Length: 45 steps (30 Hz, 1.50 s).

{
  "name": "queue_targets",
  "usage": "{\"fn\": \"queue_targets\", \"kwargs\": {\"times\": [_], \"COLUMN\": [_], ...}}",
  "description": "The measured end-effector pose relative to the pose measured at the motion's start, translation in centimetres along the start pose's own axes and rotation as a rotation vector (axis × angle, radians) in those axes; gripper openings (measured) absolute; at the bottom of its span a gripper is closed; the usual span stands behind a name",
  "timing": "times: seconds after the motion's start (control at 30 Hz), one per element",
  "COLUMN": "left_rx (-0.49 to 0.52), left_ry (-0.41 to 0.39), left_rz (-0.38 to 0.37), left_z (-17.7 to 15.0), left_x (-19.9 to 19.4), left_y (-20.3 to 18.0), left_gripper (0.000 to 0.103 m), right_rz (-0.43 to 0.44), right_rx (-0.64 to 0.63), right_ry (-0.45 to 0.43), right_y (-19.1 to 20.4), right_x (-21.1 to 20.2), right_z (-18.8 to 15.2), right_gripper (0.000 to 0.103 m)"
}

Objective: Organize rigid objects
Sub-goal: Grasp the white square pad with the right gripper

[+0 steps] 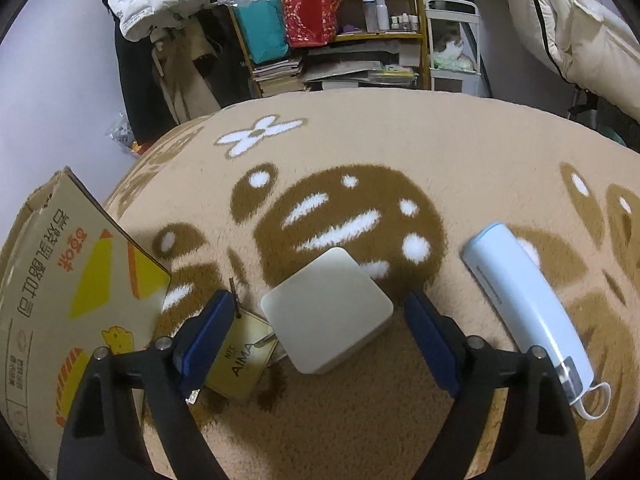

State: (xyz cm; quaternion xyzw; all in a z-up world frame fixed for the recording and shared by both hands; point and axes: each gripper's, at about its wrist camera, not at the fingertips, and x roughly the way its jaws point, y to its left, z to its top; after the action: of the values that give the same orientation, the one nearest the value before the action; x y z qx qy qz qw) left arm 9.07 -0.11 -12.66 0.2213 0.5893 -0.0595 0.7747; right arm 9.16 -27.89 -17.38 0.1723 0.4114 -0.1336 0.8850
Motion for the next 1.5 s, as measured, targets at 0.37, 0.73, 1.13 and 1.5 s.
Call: {"fn": "queue_targets", "kwargs": {"times": [0.37,0.73,1.13,1.5], "left_rx": [-0.002,0.002,0.005,-0.01], "left_ry": [0.001,0.0,0.001,-0.001], "left_rz": [-0.005,-0.002,0.003,-0.008], "left_z": [0.1,0.0,0.1,0.1], "left_x": [0.0,0.1,0.2,0.4], "left_y": [0.1,0.1,0.2,0.4], "left_gripper": [0.019,0.019,0.019,0.019], "right_rz": [0.011,-0.015,-0.051,0.05], "right_rx": [-0.006,0.055,0.034,0.003], "right_ry": [0.01,-0.003,-0.012,-0.151], "right_y": [0.2,-1.1,-0.5,2.0], "right_x": [0.1,-0.1,-1.0,-7.5], "right_z": [0.1,0.0,0.0,1.6], "right_gripper": [0.077,0.067,0.065,0.065]}}
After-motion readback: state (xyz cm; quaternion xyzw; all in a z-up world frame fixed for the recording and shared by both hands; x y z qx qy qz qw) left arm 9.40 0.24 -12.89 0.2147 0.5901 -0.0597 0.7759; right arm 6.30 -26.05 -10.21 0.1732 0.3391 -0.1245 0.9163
